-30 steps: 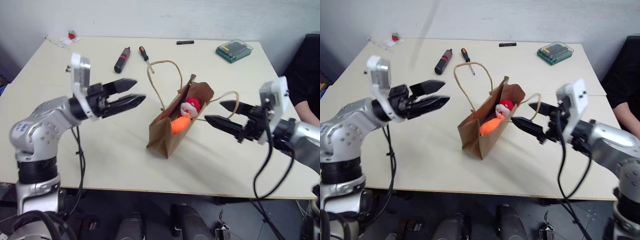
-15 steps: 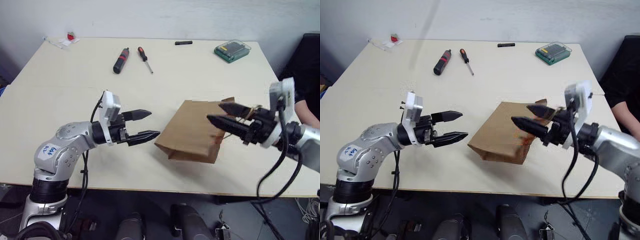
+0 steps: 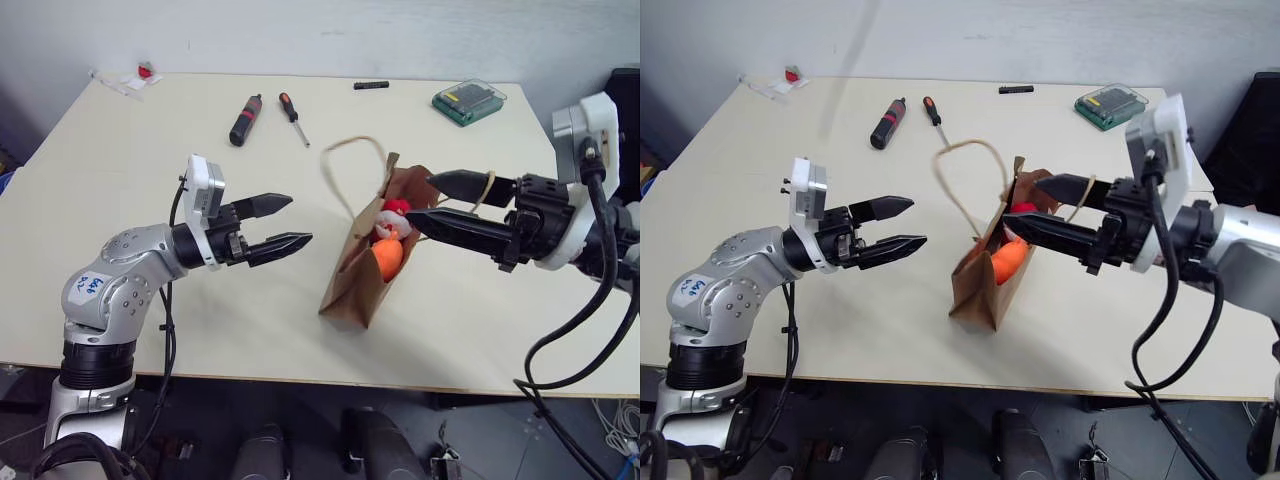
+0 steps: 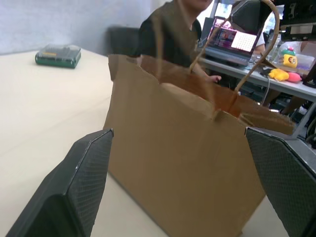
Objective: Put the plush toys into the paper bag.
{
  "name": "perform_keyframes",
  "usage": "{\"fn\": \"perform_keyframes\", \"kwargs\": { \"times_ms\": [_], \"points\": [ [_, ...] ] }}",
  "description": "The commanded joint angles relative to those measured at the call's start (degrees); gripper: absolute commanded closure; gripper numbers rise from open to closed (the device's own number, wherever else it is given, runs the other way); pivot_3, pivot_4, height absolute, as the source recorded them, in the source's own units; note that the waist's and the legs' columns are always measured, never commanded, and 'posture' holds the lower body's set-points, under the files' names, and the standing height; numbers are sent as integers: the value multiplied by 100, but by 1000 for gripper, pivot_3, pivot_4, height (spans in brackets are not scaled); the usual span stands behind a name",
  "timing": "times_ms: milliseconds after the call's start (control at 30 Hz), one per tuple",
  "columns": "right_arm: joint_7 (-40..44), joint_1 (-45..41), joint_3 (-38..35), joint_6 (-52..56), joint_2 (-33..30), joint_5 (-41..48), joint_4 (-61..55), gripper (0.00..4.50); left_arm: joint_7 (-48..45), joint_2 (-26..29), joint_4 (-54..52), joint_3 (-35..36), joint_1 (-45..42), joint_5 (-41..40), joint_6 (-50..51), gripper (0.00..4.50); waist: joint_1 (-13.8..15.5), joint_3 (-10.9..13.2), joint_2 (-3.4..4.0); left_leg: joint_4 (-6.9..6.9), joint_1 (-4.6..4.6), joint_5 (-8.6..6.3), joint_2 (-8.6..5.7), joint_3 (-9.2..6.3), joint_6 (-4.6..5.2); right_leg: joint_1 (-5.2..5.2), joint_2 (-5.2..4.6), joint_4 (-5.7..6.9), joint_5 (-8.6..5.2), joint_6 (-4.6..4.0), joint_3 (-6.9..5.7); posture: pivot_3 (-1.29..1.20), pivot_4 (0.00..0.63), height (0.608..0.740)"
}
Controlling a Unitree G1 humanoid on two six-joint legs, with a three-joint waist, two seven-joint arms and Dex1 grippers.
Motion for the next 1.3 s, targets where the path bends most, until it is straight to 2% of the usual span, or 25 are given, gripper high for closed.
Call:
{"fn": "perform_keyframes", "kwargs": {
  "times_ms": [33,333,533,667,767,967,1167,1300],
  "points": [
    [261,107,-81,-43,-247,-225,-33,245,-25,1,-120,108,12,-117,-35,40,1,0,0,0,-1,0,0,0,0,0,0,0,0,0,-1,0,150,740],
    [1481,1444,-344,-263,-827,-1648,-401,245,-88,-7,-327,22,158,-214,57,40,76,0,0,2,-4,-1,0,0,2,0,-1,-3,2,4,0,0,150,740],
    [2460,2272,-1040,-305,-1187,-2208,-389,245,-211,-49,-345,-162,150,-157,16,40,137,0,0,2,0,-1,-1,2,2,1,0,-4,2,4,1,0,150,740],
    [2874,2994,-1692,-243,-1035,-2326,-422,245,-429,12,-478,-377,290,-68,-59,40,161,0,-1,2,-1,-1,-4,2,2,3,0,-2,2,4,1,0,150,740],
    [2529,3475,-1299,-638,-528,-2896,-639,245,-575,53,-486,-445,305,-106,-34,40,157,-5,-13,3,3,-1,-3,1,2,7,2,-3,3,5,1,0,150,740],
    [1506,2844,443,-1276,727,-4004,-803,2218,-648,-67,-653,-707,375,0,-147,0,87,-3,-9,0,29,3,-4,19,-5,10,8,12,2,4,24,0,150,740],
    [1190,2133,1659,-1616,1484,-4972,-470,4419,-550,-206,-663,-974,320,215,-198,0,113,-3,-8,-1,33,4,-5,20,-8,10,9,14,1,2,26,0,150,740],
    [1201,2027,1918,-1705,1758,-5205,-341,4464,-178,-520,-368,-1170,310,781,-643,0,151,-3,-8,1,30,3,-7,19,-4,10,6,11,1,2,23,0,150,740]
  ]
}}
